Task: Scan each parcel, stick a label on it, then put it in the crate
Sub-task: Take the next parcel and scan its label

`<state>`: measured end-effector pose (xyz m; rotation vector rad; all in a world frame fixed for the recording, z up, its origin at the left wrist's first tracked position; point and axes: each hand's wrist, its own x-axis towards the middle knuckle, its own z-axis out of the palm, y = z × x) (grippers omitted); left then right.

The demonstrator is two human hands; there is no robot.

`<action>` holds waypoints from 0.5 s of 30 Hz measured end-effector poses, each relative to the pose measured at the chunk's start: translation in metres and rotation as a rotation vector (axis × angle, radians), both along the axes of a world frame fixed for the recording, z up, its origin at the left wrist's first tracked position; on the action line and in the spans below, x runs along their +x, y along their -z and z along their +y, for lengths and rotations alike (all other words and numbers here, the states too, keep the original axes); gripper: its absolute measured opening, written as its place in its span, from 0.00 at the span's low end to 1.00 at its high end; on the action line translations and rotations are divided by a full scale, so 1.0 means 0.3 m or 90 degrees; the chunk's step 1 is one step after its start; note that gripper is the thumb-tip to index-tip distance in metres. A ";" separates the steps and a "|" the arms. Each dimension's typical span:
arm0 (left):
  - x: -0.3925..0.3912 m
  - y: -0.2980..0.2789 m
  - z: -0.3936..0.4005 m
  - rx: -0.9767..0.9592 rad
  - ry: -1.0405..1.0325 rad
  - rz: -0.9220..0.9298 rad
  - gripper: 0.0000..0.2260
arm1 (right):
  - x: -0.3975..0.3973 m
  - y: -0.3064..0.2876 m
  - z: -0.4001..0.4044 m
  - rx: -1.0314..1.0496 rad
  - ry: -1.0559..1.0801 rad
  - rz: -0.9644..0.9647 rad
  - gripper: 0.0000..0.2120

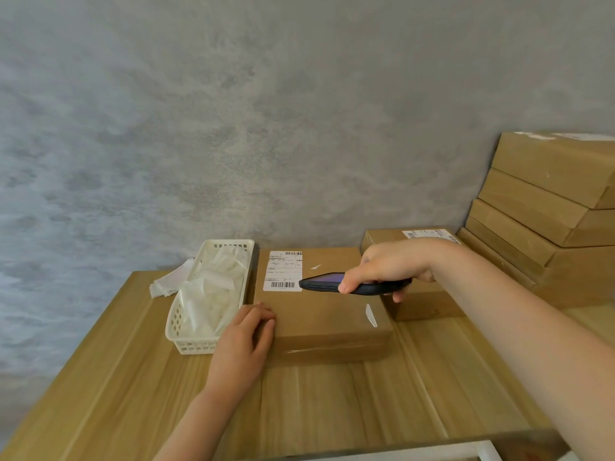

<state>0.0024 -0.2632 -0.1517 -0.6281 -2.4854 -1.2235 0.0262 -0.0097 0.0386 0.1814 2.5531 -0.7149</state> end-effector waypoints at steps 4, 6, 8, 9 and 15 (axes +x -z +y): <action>-0.003 0.005 -0.004 0.006 0.012 -0.001 0.04 | 0.005 0.004 0.004 -0.002 -0.002 -0.007 0.27; -0.005 0.009 -0.006 0.008 0.011 -0.003 0.04 | 0.010 0.006 0.001 -0.004 -0.005 -0.011 0.29; -0.005 0.011 -0.007 0.009 0.008 -0.006 0.04 | 0.014 0.008 0.001 -0.001 -0.007 -0.010 0.30; -0.004 0.010 -0.007 0.008 0.009 -0.006 0.05 | 0.017 0.010 0.001 -0.001 -0.007 -0.009 0.31; 0.002 0.000 -0.006 0.012 0.016 -0.002 0.05 | 0.029 0.021 0.009 -0.003 -0.005 -0.001 0.33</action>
